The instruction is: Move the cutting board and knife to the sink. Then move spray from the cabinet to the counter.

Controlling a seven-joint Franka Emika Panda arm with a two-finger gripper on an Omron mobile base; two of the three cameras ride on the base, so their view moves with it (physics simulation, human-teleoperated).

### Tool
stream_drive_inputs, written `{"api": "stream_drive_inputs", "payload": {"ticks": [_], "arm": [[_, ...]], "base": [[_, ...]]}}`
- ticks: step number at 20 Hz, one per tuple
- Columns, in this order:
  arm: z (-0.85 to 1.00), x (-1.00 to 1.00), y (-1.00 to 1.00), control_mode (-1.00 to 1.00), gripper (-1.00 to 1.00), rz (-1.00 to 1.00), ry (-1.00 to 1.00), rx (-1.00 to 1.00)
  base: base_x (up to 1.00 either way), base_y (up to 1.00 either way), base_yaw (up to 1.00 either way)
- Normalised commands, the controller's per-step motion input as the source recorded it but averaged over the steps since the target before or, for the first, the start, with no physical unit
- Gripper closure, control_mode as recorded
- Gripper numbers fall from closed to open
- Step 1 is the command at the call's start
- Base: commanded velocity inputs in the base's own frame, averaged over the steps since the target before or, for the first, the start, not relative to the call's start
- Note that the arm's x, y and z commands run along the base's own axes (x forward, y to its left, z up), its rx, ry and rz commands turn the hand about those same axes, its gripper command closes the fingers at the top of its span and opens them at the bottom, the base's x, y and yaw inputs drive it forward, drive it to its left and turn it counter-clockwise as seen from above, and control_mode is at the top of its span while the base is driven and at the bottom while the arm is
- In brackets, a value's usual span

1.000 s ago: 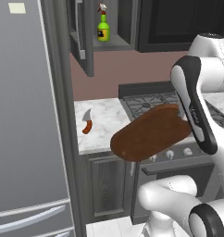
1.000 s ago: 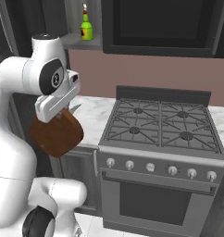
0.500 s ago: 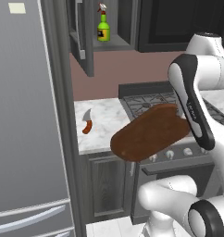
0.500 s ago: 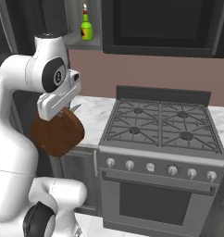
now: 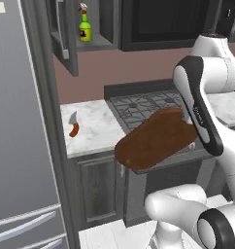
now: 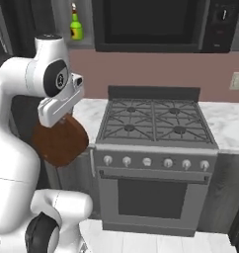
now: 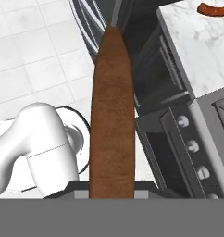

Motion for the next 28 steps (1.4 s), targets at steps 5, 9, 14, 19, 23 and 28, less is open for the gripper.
{"api": "stream_drive_inputs", "payload": {"ticks": [5, 9, 14, 19, 23, 28], "arm": [[0.00, 0.00, 0.00, 1.00, 1.00, 0.00, 0.00, 0.00], [0.00, 0.00, 0.00, 1.00, 1.00, 0.00, 0.00, 0.00], [0.00, 0.00, 0.00, 1.00, 1.00, 0.00, 0.00, 0.00], [0.00, 0.00, 0.00, 1.00, 1.00, 0.00, 0.00, 0.00], [0.00, 0.00, 0.00, 1.00, 1.00, 0.00, 0.00, 0.00], [0.00, 0.00, 0.00, 1.00, 1.00, 0.00, 0.00, 0.00]], "base": [[-0.56, -0.36, -0.73], [-0.23, -0.02, -0.91], [-0.03, 0.00, -0.98], [0.00, 0.00, -1.00], [0.00, 0.00, -1.00], [0.00, 0.00, -1.00]]}}
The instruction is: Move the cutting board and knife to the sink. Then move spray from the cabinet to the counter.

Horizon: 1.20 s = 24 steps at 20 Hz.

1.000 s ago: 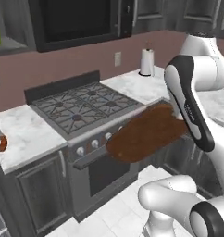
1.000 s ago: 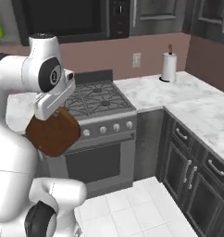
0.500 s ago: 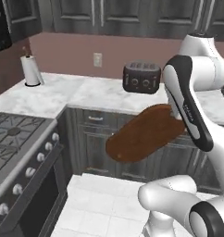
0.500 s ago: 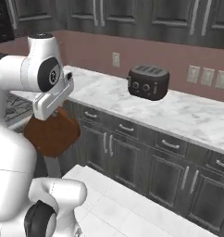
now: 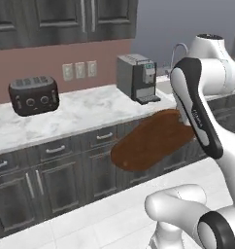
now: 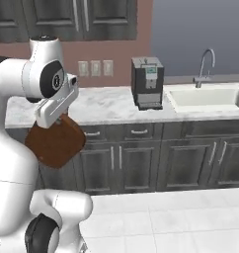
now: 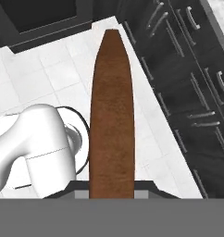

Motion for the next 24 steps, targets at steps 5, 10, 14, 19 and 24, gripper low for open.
{"api": "stream_drive_inputs", "payload": {"ticks": [5, 10, 14, 19, 24], "arm": [[0.00, 0.00, 0.00, 1.00, 1.00, 0.00, 0.00, 0.00], [0.00, 0.00, 0.00, 1.00, 1.00, 0.00, 0.00, 0.00], [0.00, 0.00, 0.00, 1.00, 1.00, 0.00, 0.00, 0.00], [0.00, 0.00, 0.00, 1.00, 1.00, 0.00, 0.00, 0.00], [0.00, 0.00, 0.00, 1.00, 1.00, 0.00, 0.00, 0.00]], "base": [[0.00, 0.00, -1.00], [0.10, 0.04, -0.94], [0.90, 0.02, -0.30], [0.99, 0.00, -0.05], [1.00, 0.00, 0.00]]}}
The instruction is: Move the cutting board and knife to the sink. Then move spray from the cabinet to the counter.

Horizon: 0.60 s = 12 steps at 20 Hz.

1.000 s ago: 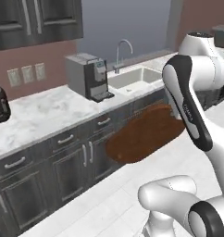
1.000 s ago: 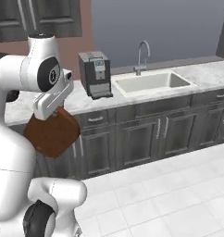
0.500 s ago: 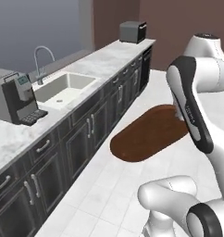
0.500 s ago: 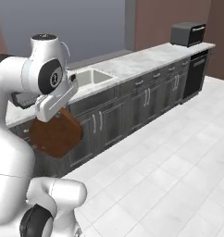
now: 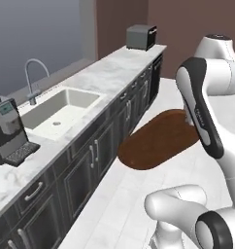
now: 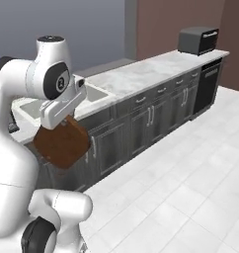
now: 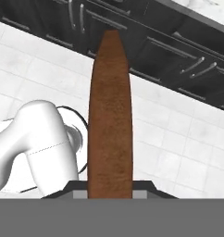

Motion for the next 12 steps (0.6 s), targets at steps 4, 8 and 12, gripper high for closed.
{"api": "stream_drive_inputs", "payload": {"ticks": [4, 8, 12], "arm": [[0.00, 0.00, 0.00, 1.00, 1.00, 0.00, 0.00, 0.00], [0.00, 0.00, 0.00, 1.00, 1.00, 0.00, 0.00, 0.00], [0.00, 0.00, 0.00, 1.00, 1.00, 0.00, 0.00, 0.00]], "base": [[1.00, -0.06, 0.15], [0.84, -0.19, 0.39], [1.00, -0.36, 0.51]]}}
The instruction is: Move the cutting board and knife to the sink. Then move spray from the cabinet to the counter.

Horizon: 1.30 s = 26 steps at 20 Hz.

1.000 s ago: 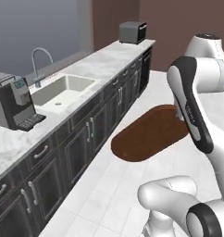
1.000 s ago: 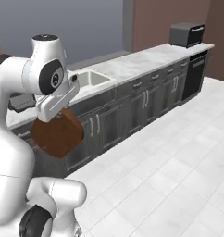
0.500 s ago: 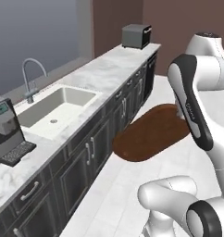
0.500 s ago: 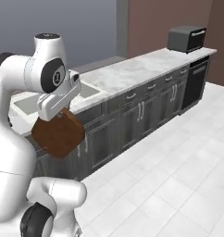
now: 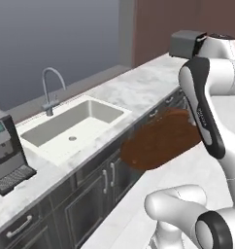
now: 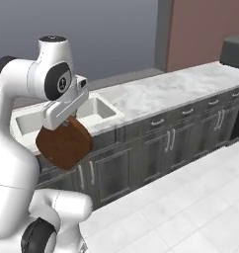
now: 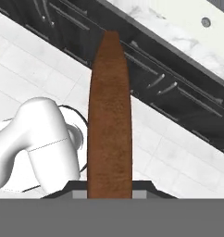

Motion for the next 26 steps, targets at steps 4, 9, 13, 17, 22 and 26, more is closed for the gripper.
{"api": "stream_drive_inputs", "payload": {"ticks": [4, 9, 13, 17, 22, 26], "arm": [[0.00, 0.00, 0.00, 1.00, 1.00, 0.00, 0.00, 0.00], [0.00, 0.00, 0.00, 1.00, 1.00, 0.00, 0.00, 0.00], [0.00, 0.00, 0.00, 1.00, 1.00, 0.00, 0.00, 0.00], [0.00, 0.00, 0.00, 1.00, 1.00, 0.00, 0.00, 0.00], [0.00, 0.00, 0.00, 1.00, 1.00, 0.00, 0.00, 0.00], [0.00, 0.00, 0.00, 1.00, 1.00, 0.00, 0.00, 0.00]], "base": [[0.98, -0.45, 0.56], [0.80, -0.39, 0.52], [0.56, -0.41, 0.52], [0.22, -0.14, 0.51], [0.15, 0.00, 0.49], [0.14, -0.10, 0.33]]}}
